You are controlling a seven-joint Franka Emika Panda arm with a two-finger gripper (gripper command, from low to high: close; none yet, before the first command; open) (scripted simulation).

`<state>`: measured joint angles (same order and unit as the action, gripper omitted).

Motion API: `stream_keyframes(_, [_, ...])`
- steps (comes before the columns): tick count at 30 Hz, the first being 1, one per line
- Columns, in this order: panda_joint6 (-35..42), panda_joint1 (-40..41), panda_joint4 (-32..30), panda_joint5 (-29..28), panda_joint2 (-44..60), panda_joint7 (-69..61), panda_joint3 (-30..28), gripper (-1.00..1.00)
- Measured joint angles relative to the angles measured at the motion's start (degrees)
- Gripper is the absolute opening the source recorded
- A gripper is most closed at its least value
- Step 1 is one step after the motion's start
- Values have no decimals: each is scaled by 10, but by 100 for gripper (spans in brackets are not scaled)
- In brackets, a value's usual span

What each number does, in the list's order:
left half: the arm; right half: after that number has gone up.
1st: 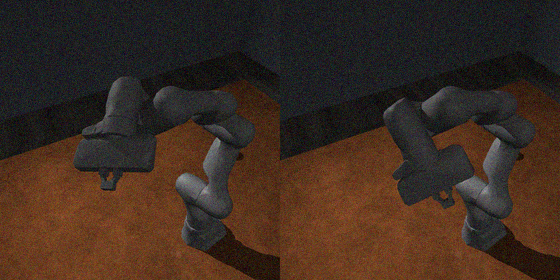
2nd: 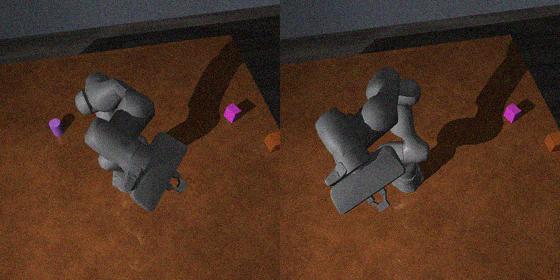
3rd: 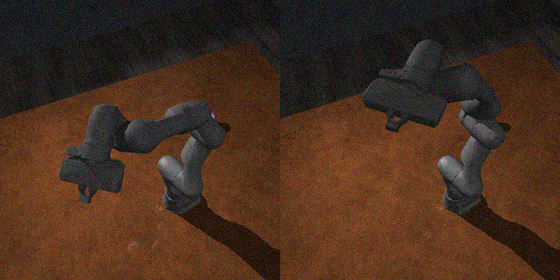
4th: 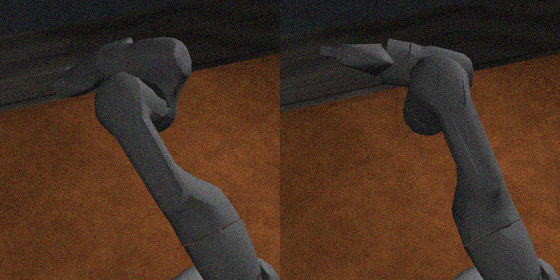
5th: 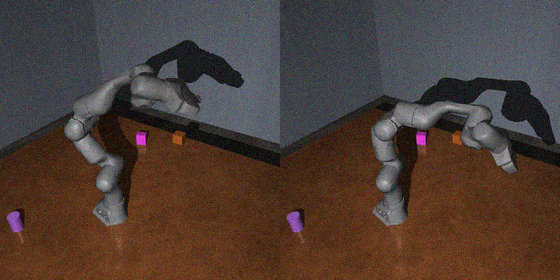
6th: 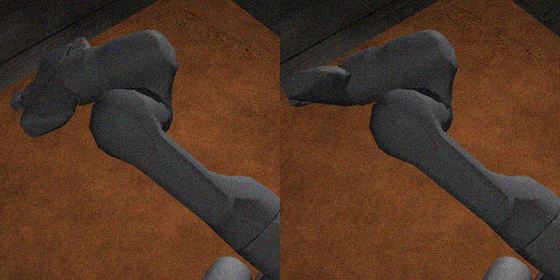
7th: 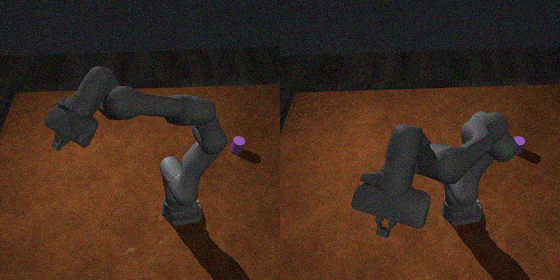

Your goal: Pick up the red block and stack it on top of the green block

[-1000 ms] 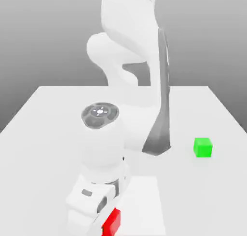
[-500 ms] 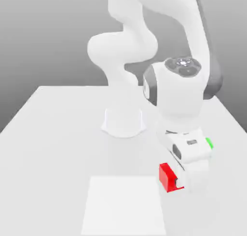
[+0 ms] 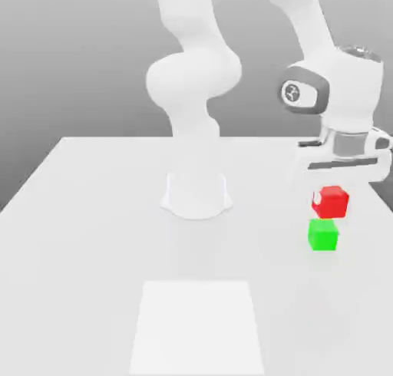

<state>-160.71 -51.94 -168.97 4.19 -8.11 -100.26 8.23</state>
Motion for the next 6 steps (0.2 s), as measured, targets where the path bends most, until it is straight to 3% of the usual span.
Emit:
stream_keyframes(3, [-62, 4, -1, -27, 60, 9, 3, -100])
stream_keyframes(4, [-77, 5, -1, -38, 75, 16, 2, 100])
stream_keyframes(6, [-77, 7, -1, -38, 75, 16, 2, 100])
